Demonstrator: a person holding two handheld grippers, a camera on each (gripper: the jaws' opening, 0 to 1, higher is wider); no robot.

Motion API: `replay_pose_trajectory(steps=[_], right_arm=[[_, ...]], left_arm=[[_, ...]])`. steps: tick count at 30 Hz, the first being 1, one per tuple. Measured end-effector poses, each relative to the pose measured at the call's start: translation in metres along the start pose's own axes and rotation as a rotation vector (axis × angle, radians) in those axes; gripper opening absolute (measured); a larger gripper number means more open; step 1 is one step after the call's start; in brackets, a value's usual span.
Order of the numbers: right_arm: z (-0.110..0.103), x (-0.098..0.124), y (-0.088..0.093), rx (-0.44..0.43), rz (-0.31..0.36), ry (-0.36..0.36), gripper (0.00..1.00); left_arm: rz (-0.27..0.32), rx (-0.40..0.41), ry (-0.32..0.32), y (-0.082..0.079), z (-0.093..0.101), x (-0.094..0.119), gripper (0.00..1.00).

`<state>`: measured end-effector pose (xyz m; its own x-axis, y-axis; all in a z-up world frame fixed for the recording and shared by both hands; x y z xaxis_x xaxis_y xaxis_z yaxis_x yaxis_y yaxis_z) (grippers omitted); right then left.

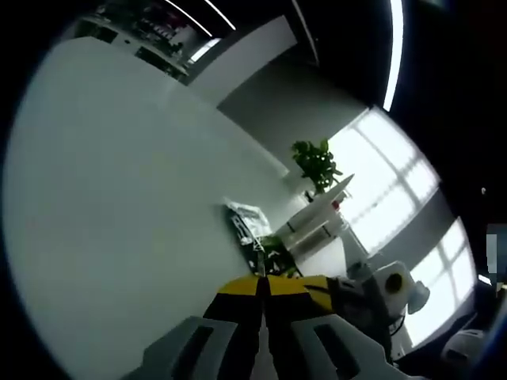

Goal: Arrange the skincare products in the storage area until every visible bottle or jar stands upright without overlapping.

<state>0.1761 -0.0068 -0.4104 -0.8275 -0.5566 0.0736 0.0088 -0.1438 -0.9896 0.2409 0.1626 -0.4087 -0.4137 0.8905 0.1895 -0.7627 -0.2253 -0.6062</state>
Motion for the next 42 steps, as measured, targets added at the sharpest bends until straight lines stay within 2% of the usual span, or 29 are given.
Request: replay_pose_trajectory(steps=[14,18,42], right_arm=[[-0.006,-0.013,0.011,0.052,-0.058,-0.015,0.0],[-0.008,-0.014,0.011,0.101,-0.077,-0.008,0.0],[-0.008,-0.018,0.019,0.121,-0.107,-0.021,0.0]], left_arm=[[-0.013,-0.009,-0.023,0.001,-0.008,-0.003,0.0],[-0.015,-0.015,-0.029,0.0,-0.009,-0.003,0.0],[-0.012,-0.036,-0.048,0.008,-0.01,-0.002,0.0]])
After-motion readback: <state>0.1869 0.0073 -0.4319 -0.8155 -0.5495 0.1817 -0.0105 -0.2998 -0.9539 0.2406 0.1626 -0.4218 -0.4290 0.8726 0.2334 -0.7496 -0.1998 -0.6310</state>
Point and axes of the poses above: the point that each gripper's makers call its tool centre point, and the gripper's own axes: x roughly backward along the fingers, z roughly to its right, y roughly out of its underside, the point moved 10 cm from there along x, roughly backward along the fingers, and after that the axes turned 11 degrees about z, right-handed, at the moved point
